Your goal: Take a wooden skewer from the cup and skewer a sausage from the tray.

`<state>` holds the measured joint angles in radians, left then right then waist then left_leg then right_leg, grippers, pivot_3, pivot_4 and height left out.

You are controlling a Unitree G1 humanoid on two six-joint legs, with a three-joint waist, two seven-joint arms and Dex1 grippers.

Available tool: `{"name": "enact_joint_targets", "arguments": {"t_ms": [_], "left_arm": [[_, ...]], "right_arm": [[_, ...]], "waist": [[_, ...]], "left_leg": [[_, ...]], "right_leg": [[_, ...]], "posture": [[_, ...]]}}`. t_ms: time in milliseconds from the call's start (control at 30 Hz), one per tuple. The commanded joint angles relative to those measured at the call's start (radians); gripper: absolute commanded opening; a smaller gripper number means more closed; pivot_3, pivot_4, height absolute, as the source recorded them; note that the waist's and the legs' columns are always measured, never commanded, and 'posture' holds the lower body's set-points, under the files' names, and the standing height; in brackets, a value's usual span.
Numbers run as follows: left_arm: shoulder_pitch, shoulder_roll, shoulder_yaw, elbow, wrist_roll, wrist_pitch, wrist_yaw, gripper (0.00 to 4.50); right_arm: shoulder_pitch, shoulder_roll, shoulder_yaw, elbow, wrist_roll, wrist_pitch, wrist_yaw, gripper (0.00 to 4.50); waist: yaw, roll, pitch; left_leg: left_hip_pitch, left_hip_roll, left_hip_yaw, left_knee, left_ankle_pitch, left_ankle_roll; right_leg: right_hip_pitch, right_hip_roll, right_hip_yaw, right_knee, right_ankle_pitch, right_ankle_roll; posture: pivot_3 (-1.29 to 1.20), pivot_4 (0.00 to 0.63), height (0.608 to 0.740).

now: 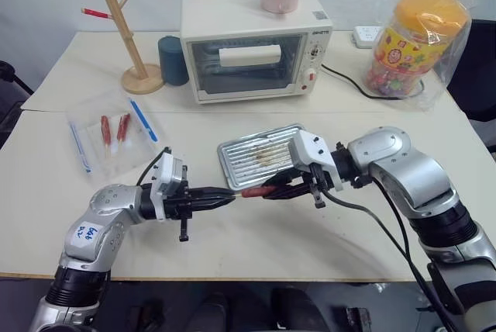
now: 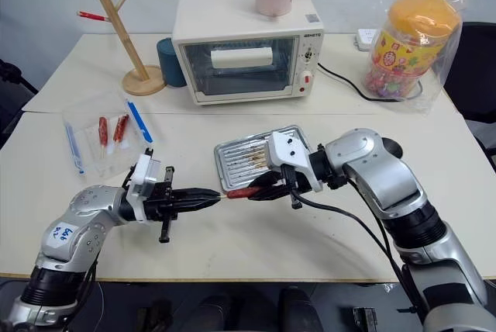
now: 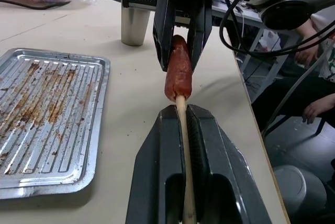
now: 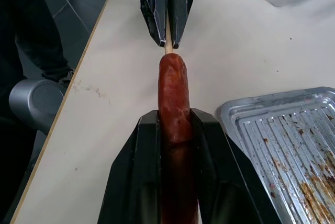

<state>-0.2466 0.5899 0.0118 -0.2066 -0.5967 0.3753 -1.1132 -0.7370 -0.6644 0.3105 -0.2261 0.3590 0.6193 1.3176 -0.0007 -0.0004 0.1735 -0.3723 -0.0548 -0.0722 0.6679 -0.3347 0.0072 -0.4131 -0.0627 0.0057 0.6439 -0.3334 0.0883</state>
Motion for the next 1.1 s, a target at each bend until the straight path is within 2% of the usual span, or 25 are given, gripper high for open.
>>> {"name": "enact_joint_targets", "arguments": {"t_ms": [33,200,300,400,567,633,700,733,767,833,967,1100], "left_arm": [[-0.015,-0.018,-0.008,-0.009,0.003,-0.019,0.005,0.0],[0.0,-0.029,0.008,-0.001,0.011,-0.039,0.013,0.0],[0.027,-0.035,0.053,0.0,-0.003,-0.055,0.027,0.0],[0.078,-0.03,0.118,-0.012,-0.031,-0.071,0.037,0.0],[0.194,-0.035,0.237,-0.056,-0.056,-0.098,0.081,0.0],[0.244,-0.044,0.29,-0.075,-0.067,-0.111,0.112,0.0],[0.278,-0.089,0.375,-0.091,-0.093,-0.124,0.212,0.0],[0.275,-0.131,0.428,-0.09,-0.101,-0.146,0.3,0.0],[0.246,-0.186,0.498,-0.076,-0.11,-0.178,0.422,0.0],[0.209,-0.247,0.567,-0.063,-0.117,-0.211,0.553,0.0],[0.097,-0.307,0.614,-0.008,-0.08,-0.229,0.764,0.0],[-0.021,-0.312,0.611,0.114,-0.038,-0.232,0.893,0.0]], "right_arm": [[-0.024,0.026,0.017,-0.026,0.016,-0.009,0.006,0.78],[-0.018,0.015,-0.02,-0.031,0.038,0.03,-0.002,0.78],[0.006,-0.015,-0.088,-0.036,0.064,0.006,0.006,1.32],[0.056,-0.038,-0.181,-0.02,0.062,-0.113,-0.008,2.11],[0.19,-0.092,-0.346,-0.039,0.132,-0.187,0.01,3.44],[0.267,-0.073,-0.431,-0.064,0.172,-0.239,-0.014,3.92],[0.372,-0.044,-0.52,-0.116,0.203,-0.225,-0.104,4.42],[0.436,-0.02,-0.578,-0.158,0.301,-0.179,-0.13,4.47],[0.513,0.031,-0.62,-0.21,0.33,-0.181,-0.196,4.47],[0.595,0.085,-0.657,-0.272,0.356,-0.191,-0.277,4.47],[0.656,0.214,-0.635,-0.323,0.219,-0.382,-0.413,4.47],[0.665,0.253,-0.599,-0.317,0.184,-0.44,-0.464,4.47]], "waist": [[0.0,0.0,0.0],[0.0,0.0,0.0],[0.0,0.0,0.0],[0.0,0.0,0.0],[0.001,0.0,0.0],[0.003,-0.001,0.0],[0.004,-0.001,0.0],[0.01,-0.001,-0.001],[0.013,-0.001,-0.001],[0.025,-0.004,-0.002],[0.026,-0.005,-0.001],[0.028,-0.005,-0.002]], "left_leg": [[0.0,0.0,0.0,0.0,0.0,0.0],[0.0,0.0,0.0,0.0,0.0,0.0],[0.0,0.0,0.0,0.0,0.0,0.0],[0.0,0.0,0.0,0.0,0.0,0.0],[0.0,0.0,0.0,0.0,0.0,0.0],[0.0,0.0,0.0,-0.001,0.0,0.0],[0.0,0.0,0.0,-0.001,0.0,0.001],[0.0,0.0,0.0,0.0,0.0,0.0],[0.001,0.0,0.0,0.0,0.0,0.0],[0.001,0.0,0.0,0.0,0.0,0.0],[0.003,0.001,0.001,0.004,0.0,0.0],[0.003,0.0,0.001,0.006,0.0,0.0]], "right_leg": [[0.0,0.0,0.0,0.0,0.0,0.0],[0.0,0.0,0.0,0.0,0.0,0.0],[0.0,0.0,0.0,0.0,0.0,0.0],[0.0,0.0,0.0,0.0,0.0,0.0],[0.0,0.0,0.0,0.0,0.0,0.0],[0.001,0.0,0.0,-0.001,0.0,0.0],[0.001,0.0,0.0,-0.001,0.0,0.0],[0.002,0.0,0.0,-0.001,0.0,0.0],[0.002,0.0,0.0,-0.001,0.0,0.0],[0.002,0.0,0.0,-0.001,0.0,0.0],[0.003,0.001,0.001,0.003,0.0,0.001],[0.003,0.001,0.001,0.005,0.0,0.001]], "posture": [[0.0,0.15,0.74],[0.0,0.15,0.74],[0.0,0.15,0.74],[0.0,0.15,0.74],[0.0,0.15,0.74],[0.0,0.15,0.74],[0.0,0.15,0.74],[0.0,0.15,0.74],[0.0,0.15,0.74],[0.0,0.15,0.74],[0.0,0.15,0.74],[0.0,0.15,0.74]]}}
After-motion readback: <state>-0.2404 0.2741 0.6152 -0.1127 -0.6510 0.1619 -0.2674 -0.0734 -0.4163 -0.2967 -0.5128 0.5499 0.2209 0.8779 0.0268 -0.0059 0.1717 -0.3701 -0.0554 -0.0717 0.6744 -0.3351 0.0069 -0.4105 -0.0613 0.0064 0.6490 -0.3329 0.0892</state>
